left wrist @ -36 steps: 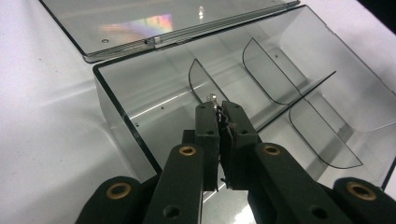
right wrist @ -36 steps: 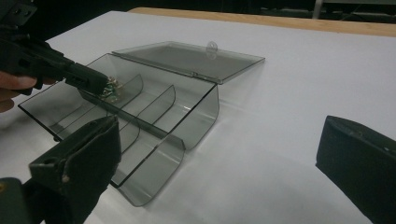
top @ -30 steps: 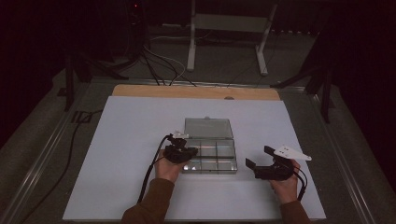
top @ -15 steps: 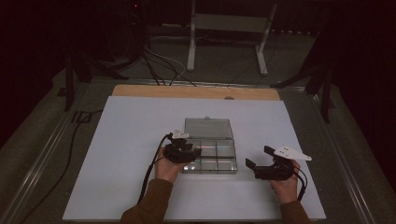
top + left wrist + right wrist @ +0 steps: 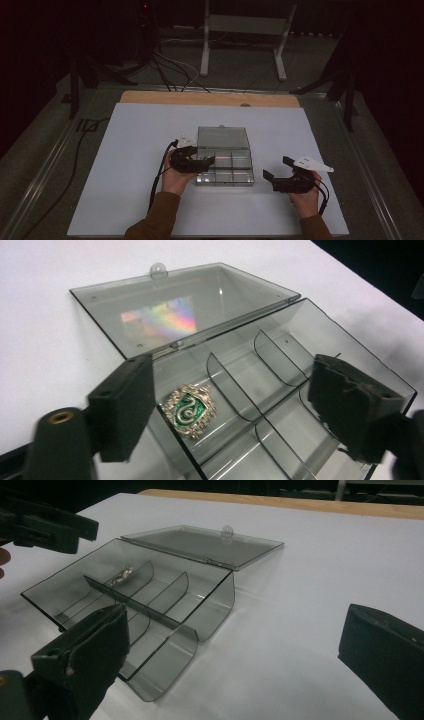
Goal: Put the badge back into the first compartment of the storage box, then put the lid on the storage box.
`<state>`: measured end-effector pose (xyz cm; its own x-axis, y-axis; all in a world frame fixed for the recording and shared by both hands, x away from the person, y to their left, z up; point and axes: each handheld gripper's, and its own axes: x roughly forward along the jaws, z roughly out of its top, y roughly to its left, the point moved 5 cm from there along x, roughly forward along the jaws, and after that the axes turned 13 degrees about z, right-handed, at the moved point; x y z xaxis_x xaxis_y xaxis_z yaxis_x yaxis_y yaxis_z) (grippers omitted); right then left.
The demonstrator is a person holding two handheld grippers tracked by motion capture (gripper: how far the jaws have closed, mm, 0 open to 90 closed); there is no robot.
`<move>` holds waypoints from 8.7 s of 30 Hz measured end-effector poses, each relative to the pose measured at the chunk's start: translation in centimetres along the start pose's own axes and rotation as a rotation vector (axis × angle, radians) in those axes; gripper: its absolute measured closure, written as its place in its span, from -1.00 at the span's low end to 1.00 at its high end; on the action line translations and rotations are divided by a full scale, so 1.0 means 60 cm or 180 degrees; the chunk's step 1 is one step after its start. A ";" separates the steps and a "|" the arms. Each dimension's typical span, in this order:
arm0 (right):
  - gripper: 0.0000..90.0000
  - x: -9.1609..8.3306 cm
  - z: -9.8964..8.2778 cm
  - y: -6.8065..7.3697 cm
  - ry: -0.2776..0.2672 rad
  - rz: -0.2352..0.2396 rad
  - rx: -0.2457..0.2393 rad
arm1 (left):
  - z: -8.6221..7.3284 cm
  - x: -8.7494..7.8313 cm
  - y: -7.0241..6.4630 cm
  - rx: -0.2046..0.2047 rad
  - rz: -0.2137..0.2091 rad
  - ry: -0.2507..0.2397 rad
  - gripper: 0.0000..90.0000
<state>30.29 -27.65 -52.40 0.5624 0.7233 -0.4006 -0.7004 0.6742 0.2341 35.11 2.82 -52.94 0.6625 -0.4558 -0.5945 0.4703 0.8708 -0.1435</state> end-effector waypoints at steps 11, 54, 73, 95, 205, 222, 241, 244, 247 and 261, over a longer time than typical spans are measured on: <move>-1.00 0.000 0.000 0.000 -0.0006 0.0004 -0.0001 | 0.003 -0.014 0.008 0.0040 0.0084 -0.0087 -0.92; -1.00 -0.001 0.043 -0.010 -0.0181 -0.0042 -0.0004 | -0.044 -0.054 0.039 0.0067 0.0302 -0.0215 -0.97; -1.00 0.023 0.095 -0.028 -0.0191 -0.0024 0.0059 | -0.058 -0.055 0.017 0.0073 0.0389 -0.0326 -0.97; -1.00 0.078 0.155 -0.056 -0.0205 -0.0062 0.0116 | -0.060 -0.061 0.015 0.0043 0.0328 -0.0403 -0.97; -0.32 0.239 0.062 -0.107 0.0878 0.0508 0.1296 | -0.100 -0.016 -0.016 0.0068 0.0534 0.0149 0.43; -0.16 0.237 0.064 -0.105 0.0807 0.0599 0.1353 | -0.099 -0.016 -0.016 0.0119 0.0546 0.0148 0.42; -0.12 0.234 0.068 -0.100 0.0751 0.0556 0.1178 | -0.099 -0.016 -0.016 0.0153 0.0557 0.0144 0.42; -0.11 0.234 0.069 -0.100 0.0744 0.0550 0.1146 | -0.099 -0.016 -0.017 0.0159 0.0561 0.0145 0.42; -0.06 0.232 0.071 -0.100 0.0716 0.0541 0.1093 | -0.099 -0.016 -0.017 0.0168 0.0564 0.0144 0.42; 0.08 0.224 0.079 -0.099 0.0638 0.0506 0.0943 | -0.099 -0.017 -0.017 0.0180 0.0575 0.0138 0.42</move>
<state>44.06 -21.24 -54.97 0.3394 0.7986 -0.4971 -0.5982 0.5911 0.5411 30.52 3.46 -56.88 0.7140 -0.2836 -0.6401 0.3789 0.9254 0.0127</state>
